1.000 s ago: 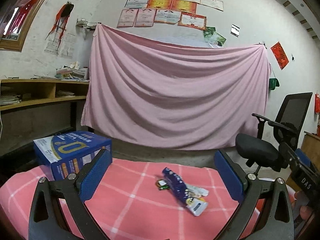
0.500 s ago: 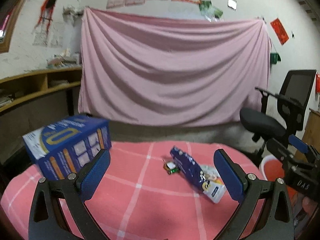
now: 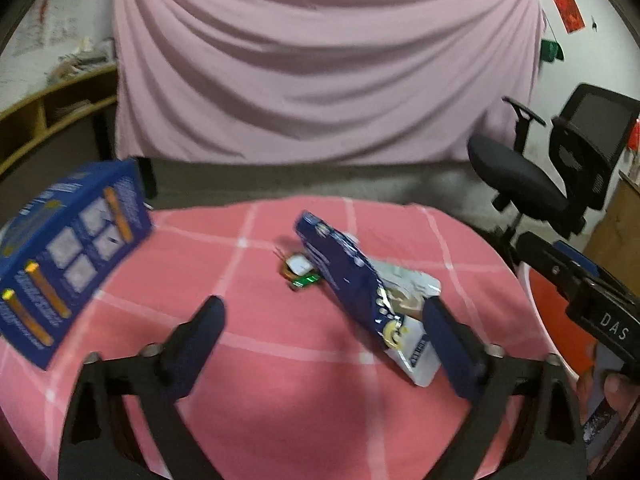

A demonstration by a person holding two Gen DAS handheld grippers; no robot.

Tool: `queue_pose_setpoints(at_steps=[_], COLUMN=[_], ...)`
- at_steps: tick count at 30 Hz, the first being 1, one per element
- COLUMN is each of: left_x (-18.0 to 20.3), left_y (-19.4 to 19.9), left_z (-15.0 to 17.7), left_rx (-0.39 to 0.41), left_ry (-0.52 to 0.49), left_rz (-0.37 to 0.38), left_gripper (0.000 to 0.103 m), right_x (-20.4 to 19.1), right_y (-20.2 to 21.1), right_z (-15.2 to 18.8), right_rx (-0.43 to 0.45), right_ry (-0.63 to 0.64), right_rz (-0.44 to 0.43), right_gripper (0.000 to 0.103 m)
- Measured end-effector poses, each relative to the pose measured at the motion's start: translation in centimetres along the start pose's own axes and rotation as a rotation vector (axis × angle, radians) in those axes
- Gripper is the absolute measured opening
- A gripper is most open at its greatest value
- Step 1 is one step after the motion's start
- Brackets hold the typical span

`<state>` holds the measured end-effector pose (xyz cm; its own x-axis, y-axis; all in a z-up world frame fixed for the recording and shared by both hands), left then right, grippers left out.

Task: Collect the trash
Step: 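Reach the left gripper toward the blue packet and close on it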

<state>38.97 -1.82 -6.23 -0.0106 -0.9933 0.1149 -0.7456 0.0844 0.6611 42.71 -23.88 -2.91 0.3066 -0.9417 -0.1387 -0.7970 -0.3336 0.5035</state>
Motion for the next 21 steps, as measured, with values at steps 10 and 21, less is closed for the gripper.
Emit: queue_pose_setpoints(at_steps=[10, 21], left_x=[0.6, 1.0], left_y=[-2.8, -2.8], left_z=[-0.6, -0.6], left_rx=[-0.153, -0.204], left_ry=[0.092, 0.088], left_rz=[0.103, 0.137], left_gripper=[0.052, 0.015], right_x=[-0.2, -1.0], right_y=[-1.1, -2.3], right_z=[0.7, 1.4], right_rx=[-0.082, -0.176], right_ry=[-0.005, 0.035], right_rz=[-0.042, -0.093], right_gripper=[0.075, 0.039])
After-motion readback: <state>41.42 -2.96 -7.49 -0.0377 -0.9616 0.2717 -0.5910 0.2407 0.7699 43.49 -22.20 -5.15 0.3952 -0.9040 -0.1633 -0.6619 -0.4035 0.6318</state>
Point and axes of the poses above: each gripper's, at about its wrist camera, not at the fingertips, and y roughly against the way its jaws point, x to its right, z to its underside, the point moved 5 cm from there along -y, roughly the way its jaws point
